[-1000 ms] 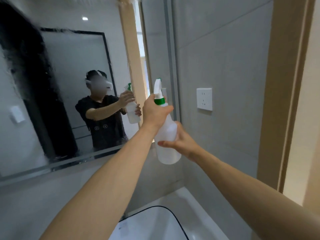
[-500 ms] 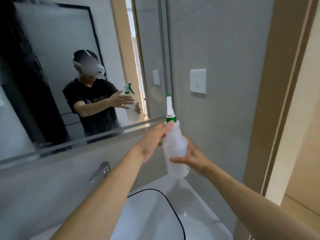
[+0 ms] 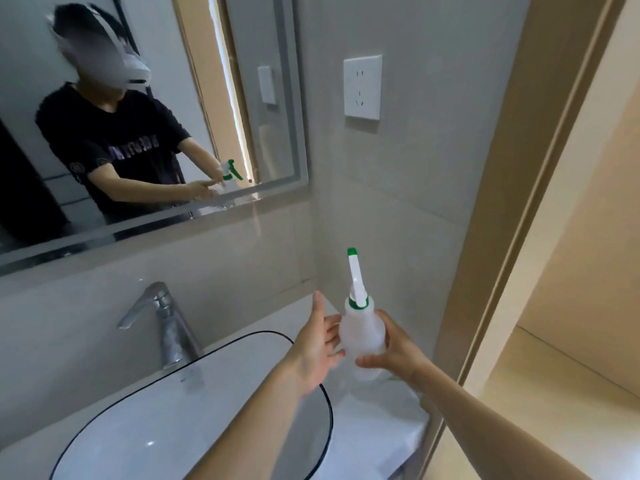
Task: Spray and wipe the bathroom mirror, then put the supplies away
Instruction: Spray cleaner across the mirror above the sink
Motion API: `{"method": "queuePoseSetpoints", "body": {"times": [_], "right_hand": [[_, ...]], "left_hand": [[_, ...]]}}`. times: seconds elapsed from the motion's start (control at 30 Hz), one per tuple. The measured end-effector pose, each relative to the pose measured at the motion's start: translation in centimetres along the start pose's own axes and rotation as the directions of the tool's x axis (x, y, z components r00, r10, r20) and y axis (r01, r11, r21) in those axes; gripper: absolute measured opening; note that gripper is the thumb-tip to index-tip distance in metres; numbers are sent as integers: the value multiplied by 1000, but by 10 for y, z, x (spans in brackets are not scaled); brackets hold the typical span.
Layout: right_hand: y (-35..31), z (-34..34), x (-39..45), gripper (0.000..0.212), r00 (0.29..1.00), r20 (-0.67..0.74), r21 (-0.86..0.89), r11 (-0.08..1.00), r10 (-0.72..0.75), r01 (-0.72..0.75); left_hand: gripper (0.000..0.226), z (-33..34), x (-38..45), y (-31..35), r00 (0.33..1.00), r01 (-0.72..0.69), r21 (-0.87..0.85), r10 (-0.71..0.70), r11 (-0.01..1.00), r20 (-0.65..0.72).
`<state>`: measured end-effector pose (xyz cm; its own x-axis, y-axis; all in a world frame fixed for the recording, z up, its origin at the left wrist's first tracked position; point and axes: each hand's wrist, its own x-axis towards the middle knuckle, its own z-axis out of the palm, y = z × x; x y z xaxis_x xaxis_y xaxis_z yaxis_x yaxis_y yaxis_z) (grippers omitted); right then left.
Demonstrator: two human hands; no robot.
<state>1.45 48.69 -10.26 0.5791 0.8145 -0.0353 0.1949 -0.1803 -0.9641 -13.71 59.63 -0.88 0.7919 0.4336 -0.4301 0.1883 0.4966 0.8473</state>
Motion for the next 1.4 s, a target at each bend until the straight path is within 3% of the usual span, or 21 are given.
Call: {"method": "queuePoseSetpoints", "body": {"times": [0.17,0.63,0.97,1.4], "right_hand": [[47,1,-5,85,997,16,-21,997,78,-78],[123,9,15,99,966,156,-98,977,206,-192],[128,9,27,102,951,235,-154,974,202,-168],[124,5,29,100,944,232,-130,969,235,-209]], "left_hand": [[102,-2,22,-37,993,100,-101,-105,990,-47],[86,17,44,-69,956,209,-113,-227,971,-186],[85,13,52,-73,947,224,-98,-240,970,-215],[82,15,62,-75,937,243,-44,-246,969,-247]]}}
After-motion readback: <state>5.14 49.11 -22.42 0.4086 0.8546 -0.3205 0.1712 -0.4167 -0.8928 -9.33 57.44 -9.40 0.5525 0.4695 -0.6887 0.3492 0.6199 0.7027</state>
